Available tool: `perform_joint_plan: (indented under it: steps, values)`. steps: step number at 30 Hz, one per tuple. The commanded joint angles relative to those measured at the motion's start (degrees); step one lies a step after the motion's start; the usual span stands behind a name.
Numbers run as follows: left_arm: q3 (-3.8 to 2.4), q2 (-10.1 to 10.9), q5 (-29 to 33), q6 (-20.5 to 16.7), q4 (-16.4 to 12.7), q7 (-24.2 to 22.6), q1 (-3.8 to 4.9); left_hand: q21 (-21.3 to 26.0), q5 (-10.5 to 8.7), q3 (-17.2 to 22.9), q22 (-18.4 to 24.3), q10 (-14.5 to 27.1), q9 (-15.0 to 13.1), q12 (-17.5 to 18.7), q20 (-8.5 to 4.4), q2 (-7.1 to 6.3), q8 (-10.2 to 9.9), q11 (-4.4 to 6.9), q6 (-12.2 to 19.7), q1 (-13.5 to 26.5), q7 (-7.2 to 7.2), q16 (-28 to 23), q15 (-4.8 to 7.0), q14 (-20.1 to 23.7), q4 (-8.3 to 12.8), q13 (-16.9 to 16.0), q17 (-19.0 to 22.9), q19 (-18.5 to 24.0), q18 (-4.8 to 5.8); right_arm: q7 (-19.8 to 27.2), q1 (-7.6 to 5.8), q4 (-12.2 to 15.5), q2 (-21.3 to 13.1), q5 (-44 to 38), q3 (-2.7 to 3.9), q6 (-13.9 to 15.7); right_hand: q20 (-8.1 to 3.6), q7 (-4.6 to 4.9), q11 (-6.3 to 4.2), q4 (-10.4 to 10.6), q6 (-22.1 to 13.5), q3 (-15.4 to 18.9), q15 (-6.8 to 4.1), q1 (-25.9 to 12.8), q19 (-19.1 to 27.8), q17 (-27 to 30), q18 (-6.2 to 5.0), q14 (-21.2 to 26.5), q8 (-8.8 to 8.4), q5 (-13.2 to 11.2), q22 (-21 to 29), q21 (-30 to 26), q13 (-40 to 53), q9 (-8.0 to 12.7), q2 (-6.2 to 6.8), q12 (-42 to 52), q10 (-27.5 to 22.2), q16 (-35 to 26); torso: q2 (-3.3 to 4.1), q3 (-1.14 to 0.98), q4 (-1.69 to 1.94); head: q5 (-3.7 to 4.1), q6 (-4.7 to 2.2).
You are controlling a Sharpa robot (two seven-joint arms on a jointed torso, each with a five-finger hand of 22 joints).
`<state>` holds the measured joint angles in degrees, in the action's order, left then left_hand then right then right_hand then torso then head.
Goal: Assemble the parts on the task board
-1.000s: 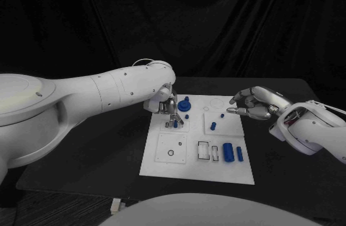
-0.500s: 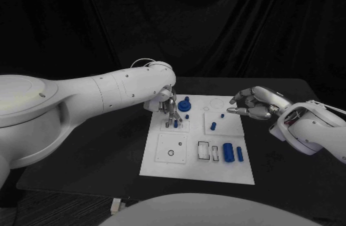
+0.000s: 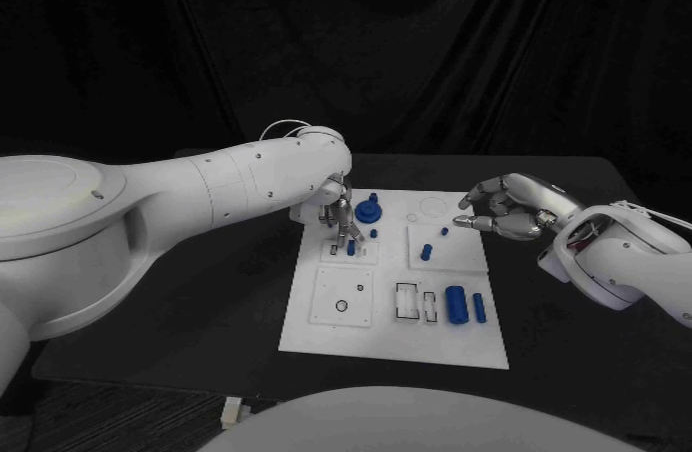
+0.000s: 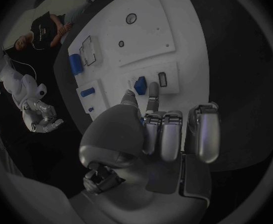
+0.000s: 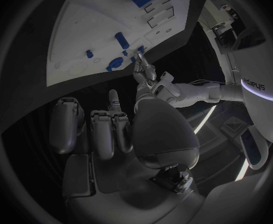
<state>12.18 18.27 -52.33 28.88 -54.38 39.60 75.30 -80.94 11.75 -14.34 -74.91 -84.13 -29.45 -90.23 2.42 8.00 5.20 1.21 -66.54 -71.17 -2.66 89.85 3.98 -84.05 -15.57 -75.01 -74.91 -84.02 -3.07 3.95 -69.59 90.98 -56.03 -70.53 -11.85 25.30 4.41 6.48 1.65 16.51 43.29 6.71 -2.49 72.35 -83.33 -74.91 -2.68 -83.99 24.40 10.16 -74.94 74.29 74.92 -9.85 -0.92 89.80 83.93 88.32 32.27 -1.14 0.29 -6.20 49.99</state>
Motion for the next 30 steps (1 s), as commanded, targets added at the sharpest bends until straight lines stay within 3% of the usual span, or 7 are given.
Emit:
perform_joint_plan:
  steps: [1, 7, 15, 30]
  values:
    - [-0.05, -0.40, -0.10, -0.70, 0.46, -1.48, -0.23, 0.46, 0.32, 0.46, -11.08, -5.87, -0.11, 0.23, -0.33, -0.09, 0.24, 0.33, -0.09, 0.11, 0.01, 0.15, 0.40, -5.95, 0.09, -14.99, -15.09, -1.16, 0.67, -0.62, 0.15, 0.01, 0.01, -0.08, 0.04, -0.13, -0.17, 0.16, 0.23, -0.25, 0.37, 0.20, 0.50, 0.27, 0.00, -13.27, -0.96, -5.44, 0.12, 0.38, -10.23, 0.06, 15.08, 0.07, -0.21, 0.20, 6.07, 0.09, 0.02, -0.01, -0.01, 0.12, 0.01]
    - [-0.05, -0.80, -0.11, -0.84, 1.13, -1.86, -0.49, 0.63, 2.01, 1.30, -11.09, -5.87, -0.44, 0.23, -0.39, -0.31, 0.34, 0.41, -0.09, -0.80, 0.11, 0.15, 0.47, -5.95, 0.69, -14.99, -15.09, -1.10, 0.65, -0.65, 0.18, -0.03, -0.02, -0.08, 0.04, -0.14, -0.17, 0.15, 0.25, -0.31, 0.39, 0.19, 0.51, 0.45, 0.01, -13.20, -0.97, -5.42, 0.12, 0.38, -10.22, 0.02, 15.08, 0.09, -0.24, 0.20, 6.07, 0.03, 0.02, 0.01, -0.01, 0.24, 0.01]
    - [-0.05, -1.15, -0.11, -0.69, 1.48, -2.30, -0.71, 0.77, 6.52, 3.24, -11.18, -5.87, -1.14, 0.23, -0.64, -1.20, 0.60, 0.77, -0.16, -3.32, 0.53, 0.15, 0.76, -5.95, 2.58, -14.99, -15.09, -1.13, 0.65, -0.80, 0.25, -0.09, -0.04, -0.08, 0.04, -0.12, -0.17, 0.15, 0.26, -0.32, 0.42, 0.18, 0.51, 0.54, 0.02, -13.27, -0.97, -5.44, 0.12, 0.38, -10.21, -0.01, 15.08, 0.09, -0.26, 0.20, 6.07, 0.09, 0.00, 0.01, -0.02, 0.20, 0.01]
    - [-0.05, -1.38, -0.11, 0.47, 1.87, -1.72, -0.94, 0.60, 5.19, 4.68, -11.35, -5.87, -1.78, 0.23, -0.87, -1.69, 1.15, 1.09, -0.81, -4.29, 0.90, 0.15, 1.02, -5.95, 3.57, -14.99, -15.09, -1.30, 0.70, -0.85, 0.35, -0.18, 0.08, -0.08, 0.04, -0.10, -0.17, 0.15, 0.28, -0.28, 0.45, 0.18, 0.52, 0.54, 0.01, -13.27, -0.97, -5.44, 0.13, 0.38, -10.21, -0.01, 15.08, 0.10, -0.33, 0.20, 6.07, 0.09, -0.01, -0.01, 0.00, 0.18, 0.01]
